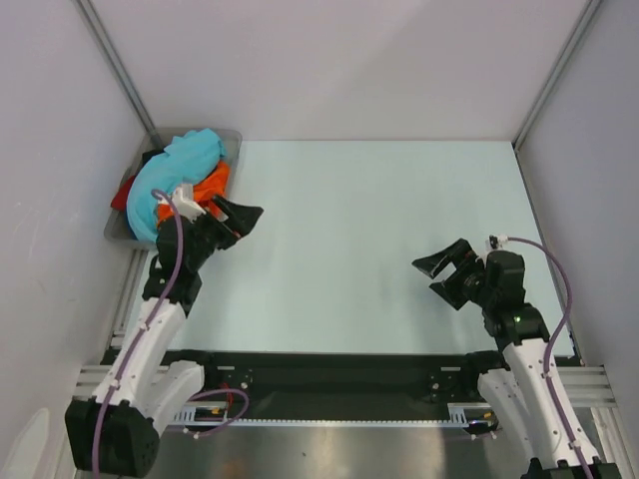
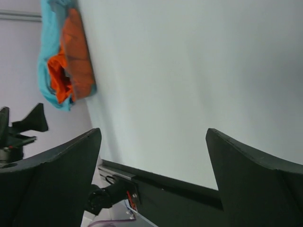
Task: Fold and stack the t-shirts
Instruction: Grab the tshirt from the pile
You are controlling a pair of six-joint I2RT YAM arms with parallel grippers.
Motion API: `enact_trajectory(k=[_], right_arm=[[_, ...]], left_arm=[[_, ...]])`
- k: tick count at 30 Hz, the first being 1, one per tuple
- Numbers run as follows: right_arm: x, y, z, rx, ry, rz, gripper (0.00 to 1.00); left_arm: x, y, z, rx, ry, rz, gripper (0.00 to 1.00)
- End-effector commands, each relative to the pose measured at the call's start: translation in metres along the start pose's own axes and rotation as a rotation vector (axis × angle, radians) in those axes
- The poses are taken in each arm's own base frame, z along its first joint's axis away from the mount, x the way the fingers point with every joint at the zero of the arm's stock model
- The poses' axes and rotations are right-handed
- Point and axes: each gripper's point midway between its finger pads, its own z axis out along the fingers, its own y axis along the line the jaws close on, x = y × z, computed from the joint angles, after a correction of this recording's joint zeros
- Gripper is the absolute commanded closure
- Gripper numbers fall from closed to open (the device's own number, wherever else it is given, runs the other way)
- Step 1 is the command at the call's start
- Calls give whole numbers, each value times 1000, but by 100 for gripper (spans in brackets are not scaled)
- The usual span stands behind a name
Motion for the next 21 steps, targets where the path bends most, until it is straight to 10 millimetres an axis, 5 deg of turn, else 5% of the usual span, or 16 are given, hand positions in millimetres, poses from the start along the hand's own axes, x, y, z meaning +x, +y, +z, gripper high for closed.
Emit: enact_trajectory(k=[1, 3, 4, 6, 10, 12, 13, 17, 21], right_arm=[[-14, -3, -7, 110, -8, -104, 0], [-19, 5, -11, 114, -1, -136, 0], [-29, 20, -19, 98, -35, -139, 0], [-31, 14, -27, 156, -54, -130, 0], [-34, 17, -25, 139, -45, -193, 1], [-37, 21, -25, 142, -35, -214, 1], [-39, 19, -23, 157, -30, -240, 1], [-52, 23, -24, 190, -53, -287, 2], [-65, 24, -24, 238, -72, -329, 2]], left_arm=[[-30, 16, 10, -161, -3, -20, 0], [-22, 29, 26, -185, 125, -85, 0], [-36, 20, 34, -127, 145, -76, 0], [-41, 24, 54, -66, 207, -120, 0], [-115, 26, 80, -163, 7, 22, 0], [-121, 60, 87, -360, 38, 17, 0], [-153, 79, 99, -489, -18, 75, 0], [-180, 113, 97, -750, -12, 191, 0], [-199, 121, 87, -762, -119, 212, 0]])
